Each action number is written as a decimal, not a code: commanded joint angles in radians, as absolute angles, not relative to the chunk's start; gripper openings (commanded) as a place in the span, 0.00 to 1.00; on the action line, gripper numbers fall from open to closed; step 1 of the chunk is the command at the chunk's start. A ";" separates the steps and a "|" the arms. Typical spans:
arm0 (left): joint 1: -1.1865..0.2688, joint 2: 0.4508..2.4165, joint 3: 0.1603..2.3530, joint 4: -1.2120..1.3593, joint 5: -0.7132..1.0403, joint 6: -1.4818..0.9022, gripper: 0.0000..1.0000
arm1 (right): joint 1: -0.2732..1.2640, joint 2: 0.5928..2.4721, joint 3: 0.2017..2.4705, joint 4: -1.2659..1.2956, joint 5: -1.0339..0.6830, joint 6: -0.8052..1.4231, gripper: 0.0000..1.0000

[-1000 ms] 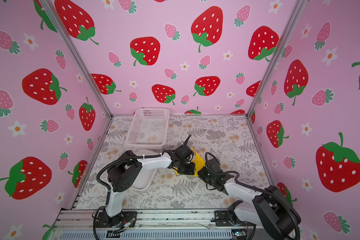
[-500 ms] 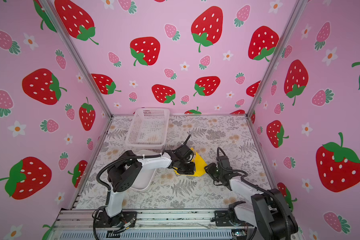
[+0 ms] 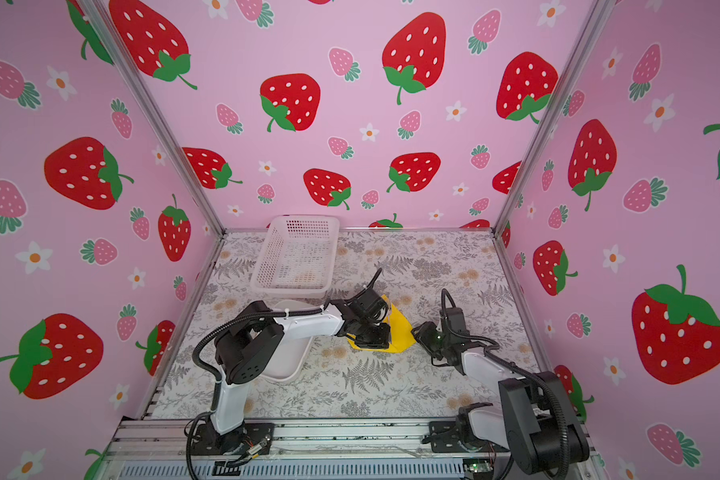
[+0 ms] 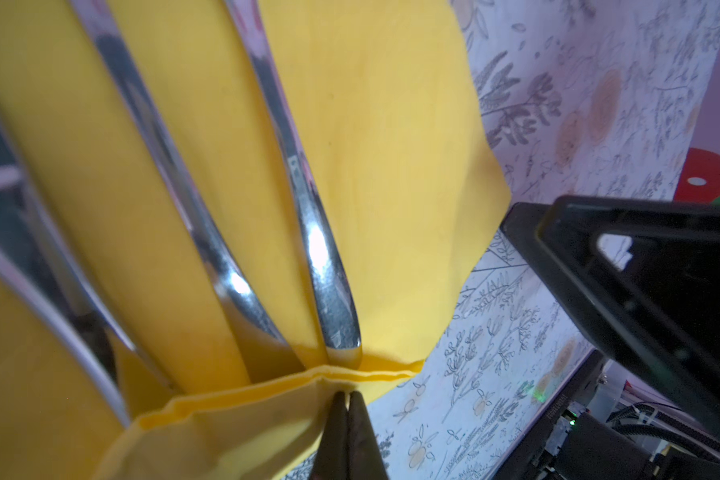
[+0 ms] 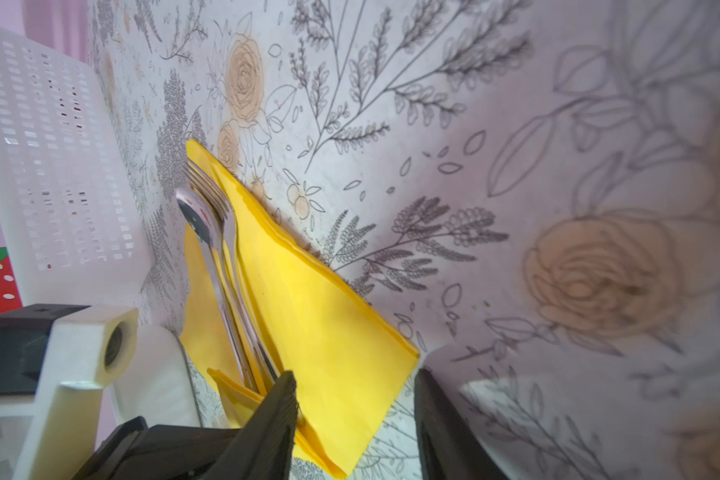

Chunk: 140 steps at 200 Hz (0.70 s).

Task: Place the utensils on the paper napkin and roll it up

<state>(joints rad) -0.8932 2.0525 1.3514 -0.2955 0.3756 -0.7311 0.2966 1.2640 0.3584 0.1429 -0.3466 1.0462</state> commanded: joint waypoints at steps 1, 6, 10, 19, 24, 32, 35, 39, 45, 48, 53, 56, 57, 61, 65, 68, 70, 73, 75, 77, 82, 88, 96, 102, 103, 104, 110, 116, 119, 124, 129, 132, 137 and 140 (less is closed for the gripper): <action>-0.900 2.068 1.383 -0.304 0.383 -0.734 0.00 | 0.292 1.309 0.335 0.115 -0.387 1.032 0.49; -0.899 2.067 1.380 -0.303 0.381 -0.736 0.00 | 0.292 1.311 0.331 0.118 -0.390 1.031 0.49; -0.899 2.066 1.378 -0.302 0.380 -0.737 0.00 | 0.292 1.312 0.325 0.120 -0.392 1.031 0.49; -0.899 2.065 1.372 -0.299 0.377 -0.739 0.00 | 0.291 1.311 0.317 0.130 -0.399 1.031 0.49; -0.899 2.064 1.370 -0.298 0.375 -0.740 0.00 | 0.292 1.310 0.310 0.140 -0.409 1.031 0.49; -0.899 2.064 1.366 -0.294 0.376 -0.743 0.00 | 0.291 1.308 0.295 0.162 -0.426 1.036 0.49; -0.899 2.065 1.365 -0.293 0.375 -0.743 0.00 | 0.291 1.306 0.290 0.172 -0.434 1.038 0.49; -0.899 2.065 1.364 -0.292 0.377 -0.744 0.00 | 0.291 1.304 0.282 0.187 -0.446 1.043 0.49; -0.899 2.066 1.364 -0.289 0.379 -0.744 0.00 | 0.292 1.302 0.269 0.209 -0.463 1.051 0.49; -0.899 2.066 1.363 -0.288 0.380 -0.745 0.00 | 0.292 1.300 0.263 0.222 -0.472 1.055 0.50; -0.900 2.066 1.363 -0.288 0.380 -0.744 0.00 | 0.292 1.299 0.254 0.245 -0.488 1.062 0.50; -0.899 2.066 1.363 -0.288 0.380 -0.744 0.00 | 0.293 1.299 0.246 0.258 -0.496 1.065 0.50; -0.899 2.066 1.363 -0.288 0.380 -0.744 0.00 | 0.293 1.299 0.244 0.263 -0.499 1.066 0.50; -0.899 2.065 1.363 -0.288 0.380 -0.744 0.00 | 0.293 1.298 0.238 0.277 -0.506 1.073 0.50; -0.899 2.065 1.363 -0.290 0.379 -0.742 0.00 | 0.294 1.299 0.233 0.287 -0.514 1.076 0.50; -0.899 2.064 1.363 -0.290 0.379 -0.742 0.00 | 0.294 1.299 0.229 0.292 -0.519 1.079 0.50; -0.899 2.063 1.362 -0.291 0.378 -0.742 0.00 | 0.293 1.299 0.228 0.295 -0.521 1.081 0.50; -0.899 2.063 1.362 -0.291 0.377 -0.741 0.00 | 0.294 1.299 0.226 0.298 -0.524 1.083 0.50; -0.899 2.062 1.362 -0.291 0.375 -0.740 0.00 | 0.295 1.299 0.224 0.300 -0.525 1.084 0.51; -0.900 2.062 1.362 -0.292 0.376 -0.740 0.00 | 0.295 1.299 0.224 0.300 -0.526 1.085 0.51; -0.899 2.062 1.362 -0.291 0.376 -0.741 0.00 | 0.297 1.298 0.222 0.300 -0.528 1.087 0.51; -0.899 2.062 1.362 -0.291 0.375 -0.742 0.00 | 0.300 1.297 0.220 0.296 -0.527 1.092 0.51; -0.900 2.062 1.362 -0.291 0.376 -0.743 0.00 | 0.305 1.289 0.213 0.293 -0.525 1.101 0.51; -0.899 2.062 1.361 -0.291 0.375 -0.742 0.00 | 0.309 1.280 0.207 0.294 -0.518 1.111 0.51; -0.899 2.062 1.361 -0.291 0.375 -0.743 0.00 | 0.309 1.280 0.205 0.294 -0.517 1.113 0.51; -0.899 2.062 1.361 -0.291 0.374 -0.743 0.00 | 0.311 1.278 0.204 0.293 -0.515 1.117 0.51; -0.899 2.061 1.360 -0.291 0.374 -0.744 0.00 | 0.314 1.269 0.196 0.291 -0.506 1.126 0.51; -0.899 2.060 1.361 -0.291 0.373 -0.744 0.00 | 0.320 1.260 0.187 0.294 -0.498 1.138 0.51; -0.899 2.060 1.361 -0.291 0.373 -0.744 0.00 | 0.322 1.258 0.184 0.297 -0.496 1.140 0.51; -0.899 2.060 1.360 -0.290 0.373 -0.744 0.00 | 0.327 1.253 0.178 0.305 -0.494 1.149 0.51; -0.899 2.061 1.360 -0.290 0.374 -0.744 0.00 | 0.329 1.250 0.174 0.309 -0.493 1.155 0.51; -0.899 2.062 1.361 -0.290 0.374 -0.745 0.00 | 0.330 1.249 0.171 0.312 -0.493 1.160 0.51; -0.899 2.063 1.362 -0.290 0.374 -0.745 0.00 | 0.335 1.250 0.168 0.322 -0.497 1.169 0.51; -0.899 2.064 1.362 -0.290 0.376 -0.745 0.00 | 0.336 1.250 0.166 0.326 -0.499 1.172 0.51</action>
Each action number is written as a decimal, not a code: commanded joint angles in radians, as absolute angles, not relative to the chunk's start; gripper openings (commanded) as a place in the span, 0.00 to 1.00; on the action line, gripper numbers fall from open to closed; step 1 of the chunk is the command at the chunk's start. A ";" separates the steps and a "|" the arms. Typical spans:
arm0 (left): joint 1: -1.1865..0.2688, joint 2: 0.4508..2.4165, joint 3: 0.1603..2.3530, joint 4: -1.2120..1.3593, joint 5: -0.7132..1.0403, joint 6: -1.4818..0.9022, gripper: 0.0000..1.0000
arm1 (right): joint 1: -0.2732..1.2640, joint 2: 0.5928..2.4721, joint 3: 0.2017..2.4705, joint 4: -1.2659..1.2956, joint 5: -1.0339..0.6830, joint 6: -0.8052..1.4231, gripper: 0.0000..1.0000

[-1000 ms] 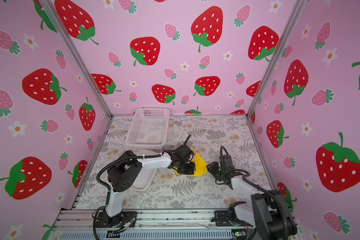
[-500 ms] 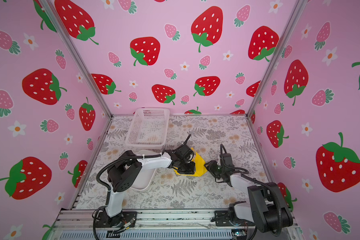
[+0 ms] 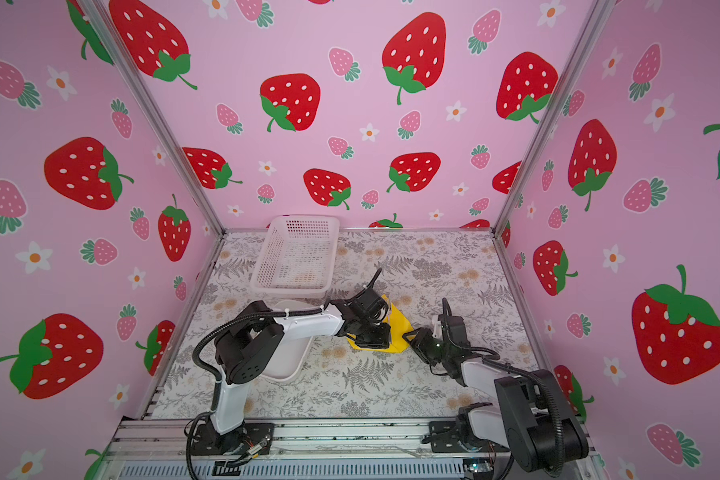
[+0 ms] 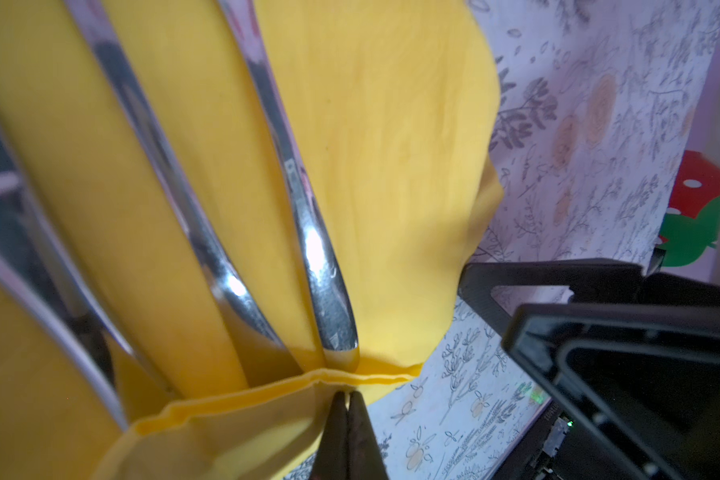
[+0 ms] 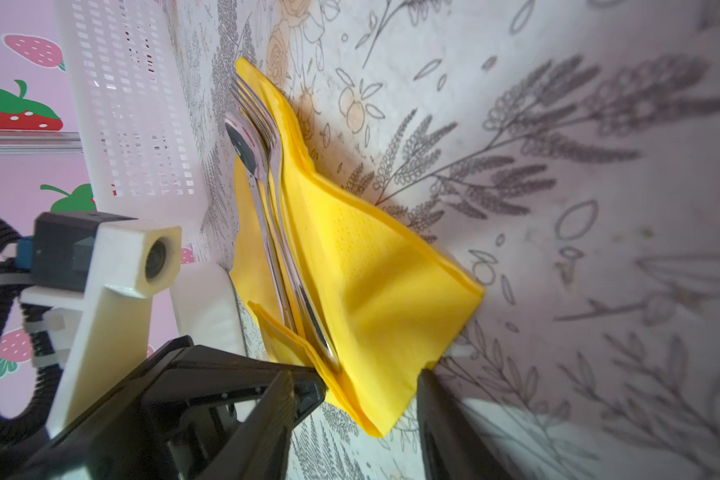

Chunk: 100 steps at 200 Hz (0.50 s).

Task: Place the utensils on the paper napkin and roll it up

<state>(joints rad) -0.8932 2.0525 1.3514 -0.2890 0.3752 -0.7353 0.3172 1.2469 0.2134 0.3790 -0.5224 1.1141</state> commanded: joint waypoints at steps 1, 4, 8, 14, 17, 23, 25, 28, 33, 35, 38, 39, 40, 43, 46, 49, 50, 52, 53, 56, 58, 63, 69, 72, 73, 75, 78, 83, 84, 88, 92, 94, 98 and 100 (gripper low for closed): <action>-0.899 2.064 1.362 -0.290 0.375 -0.745 0.00 | 0.337 1.250 0.165 0.329 -0.500 1.173 0.51; -0.899 2.064 1.363 -0.290 0.376 -0.746 0.00 | 0.339 1.252 0.163 0.338 -0.505 1.178 0.51; -0.899 2.066 1.364 -0.290 0.377 -0.746 0.00 | 0.342 1.256 0.161 0.349 -0.512 1.184 0.51; -0.899 2.066 1.365 -0.290 0.379 -0.746 0.00 | 0.348 1.261 0.159 0.362 -0.524 1.193 0.51; -0.899 2.066 1.365 -0.289 0.378 -0.744 0.00 | 0.350 1.265 0.157 0.371 -0.529 1.199 0.51; -0.899 2.066 1.365 -0.290 0.377 -0.744 0.00 | 0.358 1.269 0.156 0.377 -0.532 1.208 0.51; -0.899 2.066 1.365 -0.290 0.377 -0.744 0.00 | 0.361 1.272 0.154 0.381 -0.529 1.213 0.51; -0.899 2.066 1.365 -0.290 0.377 -0.744 0.00 | 0.364 1.272 0.152 0.382 -0.528 1.218 0.51; -0.899 2.066 1.365 -0.290 0.377 -0.744 0.00 | 0.370 1.274 0.148 0.390 -0.522 1.227 0.51; -0.899 2.066 1.365 -0.290 0.377 -0.744 0.00 | 0.373 1.273 0.147 0.393 -0.520 1.230 0.51; -0.899 2.066 1.365 -0.290 0.377 -0.744 0.00 | 0.377 1.273 0.146 0.398 -0.514 1.233 0.51; -0.899 2.066 1.365 -0.290 0.377 -0.745 0.00 | 0.378 1.274 0.145 0.399 -0.512 1.234 0.51; -0.899 2.066 1.365 -0.288 0.377 -0.744 0.00 | 0.379 1.274 0.145 0.401 -0.510 1.235 0.51; -0.900 2.066 1.365 -0.288 0.377 -0.744 0.00 | 0.381 1.275 0.144 0.403 -0.505 1.237 0.51; -0.899 2.066 1.365 -0.288 0.377 -0.744 0.00 | 0.384 1.277 0.144 0.404 -0.499 1.239 0.51; -0.899 2.066 1.365 -0.288 0.377 -0.745 0.00 | 0.385 1.278 0.144 0.405 -0.495 1.240 0.51; -0.899 2.066 1.365 -0.288 0.377 -0.744 0.00 | 0.386 1.279 0.144 0.405 -0.493 1.241 0.51; -0.899 2.066 1.365 -0.288 0.377 -0.745 0.00 | 0.386 1.281 0.144 0.405 -0.491 1.242 0.51; -0.898 2.066 1.365 -0.288 0.377 -0.745 0.00 | 0.386 1.281 0.144 0.405 -0.491 1.242 0.51; -0.899 2.066 1.365 -0.288 0.378 -0.744 0.00 | 0.387 1.283 0.145 0.405 -0.491 1.246 0.51; -0.899 2.066 1.366 -0.288 0.379 -0.744 0.00 | 0.387 1.285 0.146 0.406 -0.492 1.248 0.51; -0.899 2.066 1.365 -0.290 0.379 -0.744 0.00 | 0.387 1.288 0.148 0.408 -0.495 1.251 0.51; -0.899 2.065 1.365 -0.291 0.379 -0.743 0.00 | 0.387 1.290 0.154 0.407 -0.505 1.255 0.51; -0.899 2.065 1.365 -0.292 0.379 -0.743 0.00 | 0.388 1.288 0.156 0.403 -0.505 1.256 0.51; -0.899 2.065 1.365 -0.292 0.379 -0.742 0.00 | 0.388 1.288 0.156 0.403 -0.505 1.256 0.51; -0.899 2.065 1.365 -0.292 0.379 -0.742 0.00 | 0.389 1.286 0.156 0.400 -0.504 1.258 0.51; -0.899 2.064 1.365 -0.293 0.378 -0.742 0.00 | 0.391 1.280 0.157 0.396 -0.498 1.262 0.51; -0.899 2.062 1.364 -0.293 0.377 -0.742 0.00 | 0.395 1.270 0.154 0.391 -0.484 1.270 0.51; -0.899 2.062 1.364 -0.293 0.376 -0.743 0.00 | 0.395 1.270 0.154 0.391 -0.484 1.270 0.51; -0.899 2.062 1.364 -0.292 0.375 -0.742 0.00 | 0.396 1.255 0.149 0.383 -0.465 1.279 0.51; -0.899 2.062 1.362 -0.291 0.374 -0.744 0.00 | 0.397 1.243 0.147 0.373 -0.450 1.284 0.51; -0.899 2.061 1.362 -0.290 0.374 -0.744 0.00 | 0.398 1.238 0.146 0.366 -0.443 1.287 0.51; -0.899 2.062 1.362 -0.291 0.375 -0.744 0.00 | 0.397 1.228 0.145 0.355 -0.432 1.290 0.51; -0.899 2.062 1.362 -0.290 0.376 -0.744 0.00 | 0.397 1.219 0.144 0.342 -0.421 1.293 0.51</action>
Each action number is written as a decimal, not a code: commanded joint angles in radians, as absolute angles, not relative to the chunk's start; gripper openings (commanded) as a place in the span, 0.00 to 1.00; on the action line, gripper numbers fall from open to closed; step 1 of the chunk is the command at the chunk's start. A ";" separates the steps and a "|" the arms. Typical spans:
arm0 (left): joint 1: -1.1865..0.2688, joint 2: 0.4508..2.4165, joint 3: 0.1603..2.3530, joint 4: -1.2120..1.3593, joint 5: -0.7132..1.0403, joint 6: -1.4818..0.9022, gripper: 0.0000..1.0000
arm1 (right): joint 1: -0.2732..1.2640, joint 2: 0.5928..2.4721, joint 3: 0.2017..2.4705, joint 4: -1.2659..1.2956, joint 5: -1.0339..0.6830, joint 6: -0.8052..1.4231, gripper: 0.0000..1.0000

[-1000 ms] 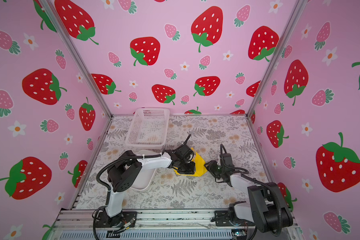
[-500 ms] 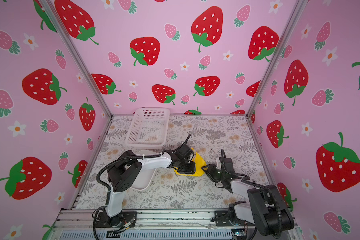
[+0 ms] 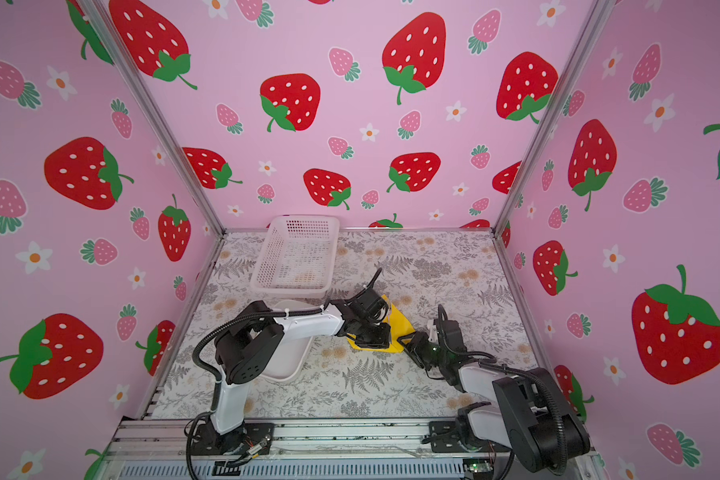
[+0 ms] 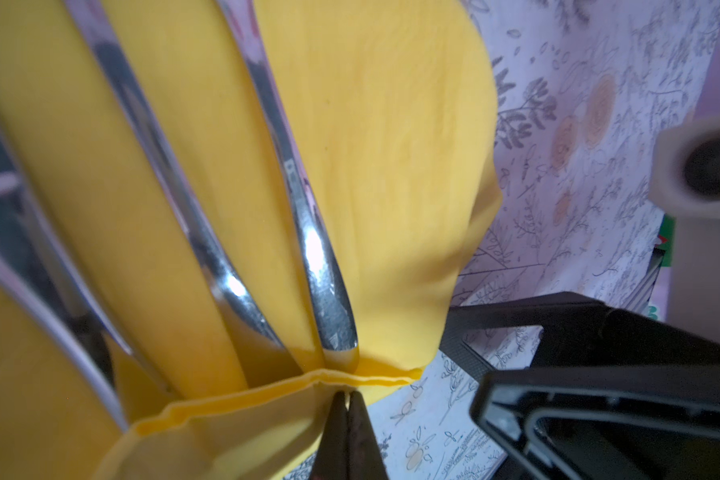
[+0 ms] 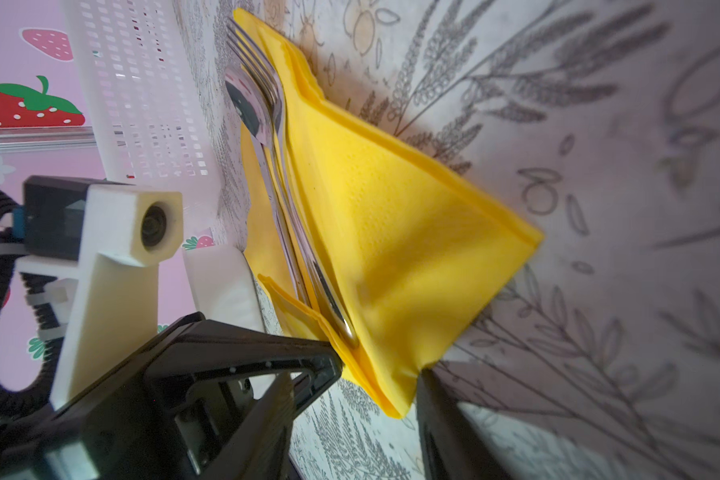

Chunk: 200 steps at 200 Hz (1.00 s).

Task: Place the utensils on the paper napkin and roll it up

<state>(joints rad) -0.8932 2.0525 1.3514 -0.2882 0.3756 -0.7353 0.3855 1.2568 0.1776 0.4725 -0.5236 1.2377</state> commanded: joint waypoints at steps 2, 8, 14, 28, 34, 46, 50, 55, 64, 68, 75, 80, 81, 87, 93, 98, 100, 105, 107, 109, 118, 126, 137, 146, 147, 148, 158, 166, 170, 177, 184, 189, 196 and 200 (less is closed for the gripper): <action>-0.899 2.062 1.362 -0.290 0.375 -0.744 0.00 | 0.397 1.212 0.144 0.335 -0.414 1.294 0.51; -0.899 2.062 1.364 -0.290 0.377 -0.744 0.00 | 0.397 1.196 0.146 0.309 -0.401 1.297 0.51; -0.899 2.062 1.363 -0.290 0.377 -0.744 0.00 | 0.397 1.182 0.146 0.284 -0.395 1.300 0.51; -0.899 2.061 1.363 -0.291 0.377 -0.743 0.00 | 0.397 1.153 0.151 0.235 -0.380 1.301 0.51; -0.899 2.060 1.362 -0.290 0.377 -0.742 0.00 | 0.400 1.143 0.153 0.210 -0.370 1.301 0.51; -0.899 2.060 1.364 -0.289 0.379 -0.741 0.00 | 0.412 1.116 0.150 0.175 -0.327 1.313 0.51; -0.899 2.061 1.366 -0.290 0.379 -0.741 0.00 | 0.415 1.110 0.146 0.182 -0.322 1.319 0.51; -0.899 2.062 1.367 -0.291 0.380 -0.741 0.00 | 0.419 1.106 0.135 0.198 -0.320 1.333 0.51; -0.899 2.065 1.371 -0.293 0.383 -0.739 0.00 | 0.419 1.113 0.122 0.232 -0.328 1.353 0.51; -0.899 2.065 1.371 -0.294 0.384 -0.739 0.00 | 0.419 1.122 0.120 0.245 -0.335 1.357 0.51; -0.899 2.065 1.371 -0.294 0.384 -0.738 0.00 | 0.419 1.144 0.122 0.266 -0.347 1.358 0.51; -0.899 2.065 1.371 -0.295 0.384 -0.738 0.00 | 0.419 1.161 0.127 0.281 -0.357 1.356 0.51; -0.899 2.065 1.371 -0.295 0.384 -0.738 0.00 | 0.419 1.165 0.127 0.284 -0.360 1.356 0.51; -0.899 2.066 1.371 -0.296 0.382 -0.738 0.00 | 0.420 1.191 0.133 0.305 -0.374 1.356 0.51; -0.899 2.066 1.371 -0.296 0.381 -0.738 0.00 | 0.420 1.218 0.140 0.327 -0.388 1.356 0.51; -0.899 2.066 1.373 -0.296 0.381 -0.739 0.00 | 0.420 1.235 0.144 0.342 -0.396 1.357 0.51; -0.899 2.066 1.373 -0.296 0.382 -0.739 0.00 | 0.420 1.248 0.147 0.351 -0.400 1.357 0.51; -0.899 2.066 1.373 -0.296 0.383 -0.739 0.00 | 0.420 1.264 0.153 0.362 -0.405 1.356 0.51; -0.899 2.066 1.373 -0.296 0.383 -0.739 0.00 | 0.421 1.275 0.158 0.370 -0.406 1.357 0.51; -0.898 2.066 1.373 -0.296 0.383 -0.739 0.00 | 0.421 1.283 0.160 0.375 -0.408 1.357 0.51; -0.899 2.066 1.374 -0.297 0.383 -0.739 0.00 | 0.420 1.312 0.173 0.388 -0.406 1.357 0.51; -0.899 2.065 1.374 -0.299 0.381 -0.739 0.00 | 0.420 1.333 0.186 0.396 -0.402 1.356 0.55; -0.899 2.065 1.375 -0.301 0.379 -0.738 0.00 | 0.420 1.360 0.195 0.430 -0.402 1.357 0.56; -0.899 2.065 1.376 -0.303 0.380 -0.738 0.00 | 0.420 1.375 0.193 0.483 -0.408 1.362 0.57; -0.899 2.065 1.376 -0.303 0.379 -0.738 0.00 | 0.420 1.378 0.193 0.495 -0.409 1.364 0.57; -0.899 2.065 1.376 -0.303 0.380 -0.738 0.00 | 0.420 1.379 0.193 0.502 -0.409 1.365 0.57; -0.899 2.064 1.378 -0.305 0.380 -0.736 0.00 | 0.417 1.396 0.197 0.550 -0.419 1.370 0.58; -0.899 2.066 1.379 -0.307 0.379 -0.736 0.00 | 0.410 1.405 0.209 0.563 -0.426 1.357 0.58; -0.899 2.066 1.378 -0.307 0.380 -0.736 0.00 | 0.406 1.410 0.217 0.564 -0.427 1.350 0.58; -0.898 2.068 1.381 -0.306 0.379 -0.736 0.00 | 0.397 1.418 0.231 0.565 -0.432 1.329 0.58; -0.899 2.069 1.381 -0.308 0.380 -0.736 0.00 | 0.388 1.426 0.247 0.566 -0.438 1.301 0.58; -0.899 2.069 1.383 -0.308 0.382 -0.736 0.00 | 0.382 1.433 0.257 0.563 -0.441 1.286 0.58; -0.899 2.071 1.384 -0.309 0.382 -0.737 0.00 | 0.367 1.444 0.278 0.548 -0.452 1.249 0.59; -0.900 2.071 1.384 -0.309 0.382 -0.736 0.00 | 0.360 1.451 0.287 0.547 -0.458 1.233 0.59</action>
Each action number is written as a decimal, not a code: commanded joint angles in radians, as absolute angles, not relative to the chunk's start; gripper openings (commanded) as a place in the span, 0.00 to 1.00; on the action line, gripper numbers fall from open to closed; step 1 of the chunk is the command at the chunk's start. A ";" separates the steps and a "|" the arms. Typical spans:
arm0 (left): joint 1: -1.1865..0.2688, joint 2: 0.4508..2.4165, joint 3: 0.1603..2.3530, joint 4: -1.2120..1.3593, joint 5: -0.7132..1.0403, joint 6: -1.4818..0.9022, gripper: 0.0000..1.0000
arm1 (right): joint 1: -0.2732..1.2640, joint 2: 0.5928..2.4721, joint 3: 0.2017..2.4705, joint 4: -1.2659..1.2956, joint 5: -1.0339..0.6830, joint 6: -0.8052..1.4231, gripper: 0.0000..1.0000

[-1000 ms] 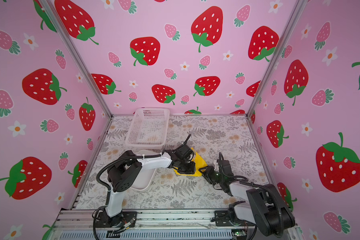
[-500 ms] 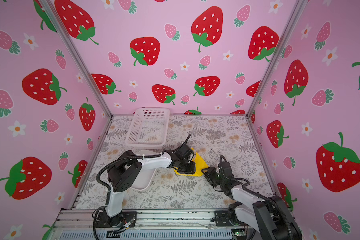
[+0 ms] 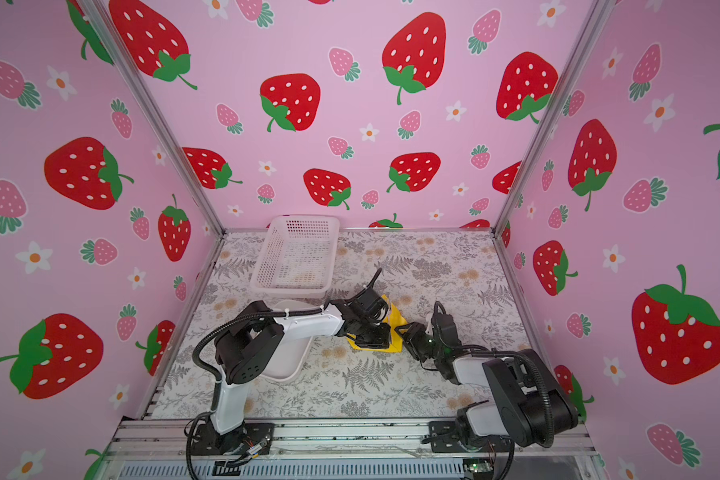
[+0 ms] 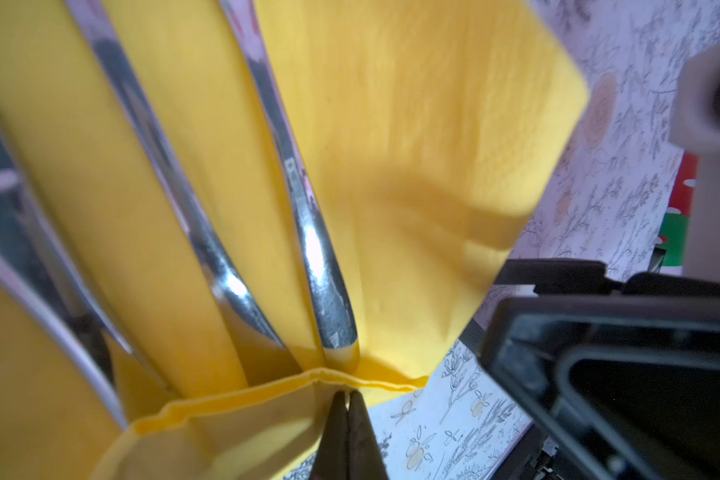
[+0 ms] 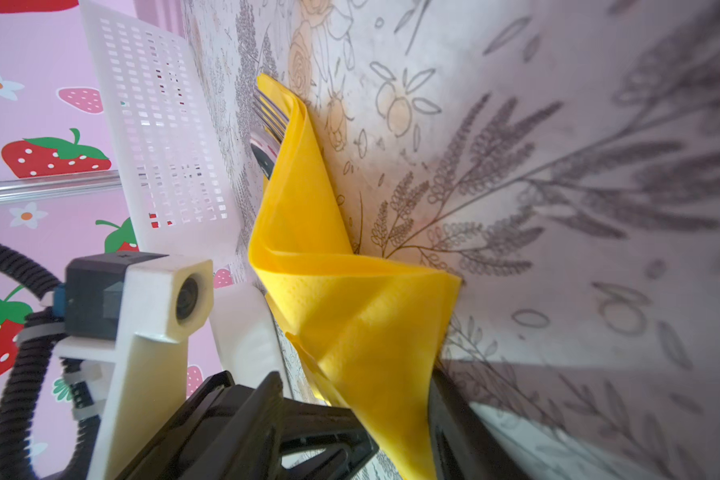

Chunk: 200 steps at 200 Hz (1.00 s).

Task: Place the utensils on the paper napkin and roll it up
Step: 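Lift the napkin side edge with the right gripper and fold it over the utensils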

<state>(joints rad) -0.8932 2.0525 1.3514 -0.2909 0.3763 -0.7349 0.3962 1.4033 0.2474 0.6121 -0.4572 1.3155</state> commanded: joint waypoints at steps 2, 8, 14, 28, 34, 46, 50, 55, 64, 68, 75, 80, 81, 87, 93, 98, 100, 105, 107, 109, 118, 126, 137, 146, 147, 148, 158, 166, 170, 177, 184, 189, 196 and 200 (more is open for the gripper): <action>-0.899 2.071 1.384 -0.308 0.382 -0.736 0.00 | 0.355 1.454 0.291 0.548 -0.465 1.225 0.59; -0.899 2.071 1.384 -0.308 0.382 -0.736 0.00 | 0.343 1.467 0.302 0.548 -0.478 1.204 0.60; -0.899 2.071 1.384 -0.308 0.381 -0.736 0.00 | 0.330 1.479 0.314 0.549 -0.492 1.184 0.61; -0.899 2.071 1.384 -0.308 0.382 -0.737 0.00 | 0.307 1.520 0.341 0.558 -0.526 1.132 0.62; -0.899 2.072 1.384 -0.308 0.382 -0.737 0.00 | 0.299 1.537 0.355 0.559 -0.542 1.111 0.62; -0.899 2.072 1.386 -0.309 0.382 -0.738 0.00 | 0.289 1.574 0.380 0.580 -0.583 1.082 0.62; -0.899 2.072 1.385 -0.309 0.381 -0.738 0.00 | 0.286 1.591 0.391 0.592 -0.603 1.071 0.63; -0.899 2.072 1.385 -0.308 0.382 -0.739 0.00 | 0.283 1.603 0.400 0.595 -0.617 1.064 0.63; -0.899 2.072 1.385 -0.308 0.382 -0.739 0.00 | 0.281 1.626 0.423 0.596 -0.640 1.044 0.64; -0.899 2.072 1.387 -0.308 0.382 -0.739 0.00 | 0.280 1.630 0.429 0.595 -0.646 1.034 0.64; -0.900 2.072 1.386 -0.308 0.382 -0.739 0.00 | 0.279 1.636 0.442 0.586 -0.657 1.018 0.65; -0.899 2.072 1.386 -0.308 0.382 -0.739 0.00 | 0.277 1.636 0.448 0.583 -0.667 1.005 0.65; -0.899 2.072 1.387 -0.308 0.382 -0.739 0.00 | 0.277 1.636 0.448 0.582 -0.668 1.002 0.65; -0.899 2.071 1.386 -0.310 0.382 -0.739 0.00 | 0.276 1.630 0.451 0.580 -0.671 0.988 0.65; -0.899 2.069 1.385 -0.310 0.381 -0.739 0.00 | 0.277 1.620 0.447 0.574 -0.671 0.973 0.65; -0.899 2.068 1.384 -0.309 0.380 -0.739 0.00 | 0.276 1.611 0.447 0.562 -0.673 0.958 0.65; -0.899 2.068 1.384 -0.309 0.380 -0.740 0.00 | 0.277 1.607 0.448 0.557 -0.675 0.950 0.65; -0.899 2.066 1.382 -0.308 0.380 -0.739 0.00 | 0.275 1.597 0.449 0.542 -0.680 0.933 0.65; -0.899 2.066 1.382 -0.308 0.380 -0.739 0.00 | 0.275 1.592 0.448 0.536 -0.682 0.924 0.65; -0.899 2.066 1.381 -0.309 0.380 -0.739 0.00 | 0.275 1.587 0.448 0.529 -0.684 0.915 0.65; -0.899 2.063 1.377 -0.307 0.380 -0.739 0.00 | 0.275 1.566 0.446 0.495 -0.689 0.880 0.65; -0.899 2.062 1.375 -0.305 0.380 -0.739 0.00 | 0.275 1.545 0.440 0.459 -0.688 0.851 0.65; -0.899 2.060 1.373 -0.301 0.380 -0.739 0.00 | 0.275 1.513 0.429 0.415 -0.693 0.814 0.64; -0.899 2.059 1.371 -0.299 0.380 -0.741 0.00 | 0.275 1.483 0.415 0.388 -0.692 0.792 0.64; -0.899 2.059 1.371 -0.299 0.379 -0.741 0.00 | 0.275 1.480 0.413 0.386 -0.691 0.791 0.64; -0.899 2.059 1.372 -0.298 0.380 -0.741 0.00 | 0.275 1.476 0.411 0.383 -0.691 0.790 0.64; -0.899 2.057 1.371 -0.296 0.380 -0.741 0.00 | 0.275 1.450 0.389 0.374 -0.694 0.783 0.63; -0.899 2.057 1.371 -0.293 0.380 -0.742 0.00 | 0.275 1.428 0.370 0.377 -0.698 0.785 0.62; -0.900 2.057 1.370 -0.292 0.381 -0.743 0.00 | 0.275 1.417 0.357 0.384 -0.702 0.790 0.61; -0.899 2.057 1.368 -0.289 0.382 -0.744 0.00 | 0.275 1.405 0.340 0.392 -0.709 0.797 0.61; -0.899 2.057 1.368 -0.288 0.383 -0.744 0.00 | 0.275 1.393 0.328 0.403 -0.713 0.805 0.60; -0.899 2.057 1.368 -0.287 0.383 -0.745 0.00 | 0.276 1.387 0.316 0.412 -0.717 0.811 0.59; -0.899 2.057 1.364 -0.285 0.384 -0.746 0.00 | 0.275 1.382 0.305 0.428 -0.721 0.820 0.58; -0.899 2.057 1.365 -0.284 0.385 -0.747 0.00 | 0.276 1.380 0.299 0.436 -0.722 0.826 0.58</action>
